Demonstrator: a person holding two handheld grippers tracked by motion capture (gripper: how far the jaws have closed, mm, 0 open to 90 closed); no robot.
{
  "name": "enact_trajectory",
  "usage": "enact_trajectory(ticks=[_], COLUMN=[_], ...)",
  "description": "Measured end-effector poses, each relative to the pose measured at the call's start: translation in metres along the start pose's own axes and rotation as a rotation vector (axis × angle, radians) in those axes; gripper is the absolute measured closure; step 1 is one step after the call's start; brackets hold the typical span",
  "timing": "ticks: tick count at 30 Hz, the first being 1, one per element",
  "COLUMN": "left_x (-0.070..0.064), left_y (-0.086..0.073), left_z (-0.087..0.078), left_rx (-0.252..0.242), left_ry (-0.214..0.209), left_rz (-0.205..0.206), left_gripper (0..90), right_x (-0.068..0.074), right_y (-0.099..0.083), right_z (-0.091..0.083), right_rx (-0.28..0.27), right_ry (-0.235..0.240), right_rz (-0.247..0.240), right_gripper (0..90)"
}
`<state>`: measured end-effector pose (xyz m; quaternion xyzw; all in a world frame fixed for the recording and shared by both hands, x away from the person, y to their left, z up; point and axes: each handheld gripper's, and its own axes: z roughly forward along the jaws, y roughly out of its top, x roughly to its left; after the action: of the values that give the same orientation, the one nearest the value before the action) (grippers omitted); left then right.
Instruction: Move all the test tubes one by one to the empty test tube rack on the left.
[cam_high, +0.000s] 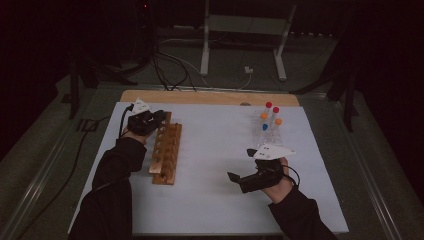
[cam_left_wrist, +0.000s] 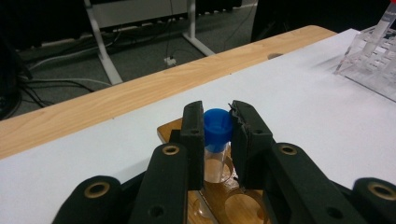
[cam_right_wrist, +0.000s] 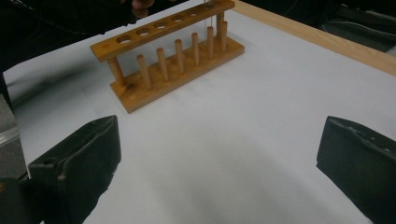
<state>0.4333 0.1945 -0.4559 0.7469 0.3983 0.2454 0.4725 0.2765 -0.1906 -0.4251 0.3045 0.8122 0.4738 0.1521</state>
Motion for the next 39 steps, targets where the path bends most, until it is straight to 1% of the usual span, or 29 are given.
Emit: enact_trajectory(ticks=[3,4,5,7,9,11,12,13,14,15,17,18,19,20,22,23,25,26,27,28,29,31,32,34,35,36,37,38,39], left_x=[0.000,0.000,0.000,0.000,0.000,0.001,0.000,-0.001,-0.002,-0.003,-0.006,-0.008,-0.009,-0.011,-0.017,-0.020,-0.027,-0.031,-0.035,-0.039,-0.043,-0.051,-0.055,-0.061,-0.064,-0.067,-0.070,-0.073,-0.076], left_y=[0.003,0.003,0.004,0.006,0.008,0.011,0.013,0.015,0.016,0.018,0.020,0.021,0.021,0.020,0.017,0.015,0.011,0.009,0.006,0.003,0.000,-0.007,-0.011,-0.018,-0.021,-0.024,-0.027,-0.030,-0.032], left_z=[0.000,0.000,0.000,-0.004,-0.010,-0.017,-0.021,-0.026,-0.032,-0.037,-0.048,-0.053,-0.059,-0.064,-0.074,-0.080,-0.089,-0.094,-0.098,-0.102,-0.107,-0.114,-0.117,-0.123,-0.126,-0.128,-0.130,-0.132,-0.133], left_rx=[0.020,0.018,0.021,0.012,-0.003,-0.013,-0.020,-0.028,-0.036,-0.038,-0.041,-0.046,-0.048,-0.051,-0.043,-0.048,-0.049,-0.051,-0.045,-0.045,-0.046,-0.045,-0.049,-0.055,-0.059,-0.058,-0.058,-0.058,-0.053], left_ry=[-0.004,-0.010,-0.004,-0.015,-0.002,-0.022,-0.024,-0.037,-0.056,-0.061,-0.088,-0.097,-0.112,-0.127,-0.139,-0.160,-0.176,-0.192,-0.201,-0.210,-0.230,-0.246,-0.261,-0.273,-0.282,-0.288,-0.298,-0.297,-0.308], left_rz=[-0.002,-0.003,-0.003,-0.014,-0.010,-0.030,-0.025,-0.022,-0.026,-0.030,-0.041,-0.045,-0.052,-0.048,-0.031,-0.023,-0.023,-0.013,-0.007,-0.001,0.003,0.015,0.012,0.016,0.013,0.014,0.017,0.021,0.025], left_gripper=[75.9,75.0,69.4,61.7,48.1,41.2,37.2,33.7,30.7,26.0,16.6,15.7,9.2,9.2,6.8,1.5,1.5,1.5,1.5,1.5,1.5,1.5,1.5,1.5,1.5,1.5,1.5,1.5,1.5], right_x=[-0.001,-0.002,-0.002,-0.004,-0.005,-0.007,-0.008,-0.009,-0.010,-0.012,-0.016,-0.018,-0.022,-0.022,-0.026,-0.032,-0.035,-0.038,-0.045,-0.045,-0.048,-0.055,-0.059,-0.066,-0.070,-0.073,-0.077,-0.081,-0.084], right_y=[0.001,0.001,0.001,0.003,0.004,0.007,0.008,0.010,0.011,0.013,0.015,0.016,0.018,0.018,0.020,0.022,0.023,0.023,0.023,0.023,0.023,0.021,0.020,0.016,0.014,0.011,0.009,0.007,0.005], right_z=[-0.001,-0.002,-0.002,-0.005,-0.008,-0.012,-0.014,-0.017,-0.020,-0.022,-0.027,-0.030,-0.034,-0.034,-0.037,-0.041,-0.043,-0.043,-0.045,-0.045,-0.045,-0.045,-0.045,-0.042,-0.041,-0.039,-0.037,-0.035,-0.032], right_rx=[-0.007,-0.011,-0.018,-0.025,-0.039,-0.056,-0.065,-0.073,-0.080,-0.090,-0.100,-0.106,-0.105,-0.105,-0.108,-0.120,-0.116,-0.115,-0.111,-0.111,-0.110,-0.102,-0.099,-0.089,-0.084,-0.086,-0.084,-0.076,-0.065], right_ry=[0.002,0.003,0.000,0.010,0.002,-0.011,-0.017,-0.025,-0.038,-0.052,-0.070,-0.086,-0.103,-0.103,-0.140,-0.164,-0.176,-0.199,-0.220,-0.220,-0.235,-0.243,-0.256,-0.267,-0.277,-0.279,-0.285,-0.287,-0.283], right_rz=[0.007,0.011,0.010,0.018,0.015,0.011,0.010,0.005,0.002,0.008,0.007,0.007,0.004,0.004,0.015,0.021,0.021,0.022,0.033,0.033,0.039,0.054,0.061,0.075,0.087,0.096,0.101,0.112,0.122], right_gripper=[0.0,0.0,0.0,0.0,0.0,0.0,0.0,0.0,0.0,0.0,0.0,0.0,0.0,0.0,0.0,0.0,0.0,0.0,0.0,0.0,0.0,0.0,0.0,0.0,0.9,5.0,5.3,5.7,7.9])
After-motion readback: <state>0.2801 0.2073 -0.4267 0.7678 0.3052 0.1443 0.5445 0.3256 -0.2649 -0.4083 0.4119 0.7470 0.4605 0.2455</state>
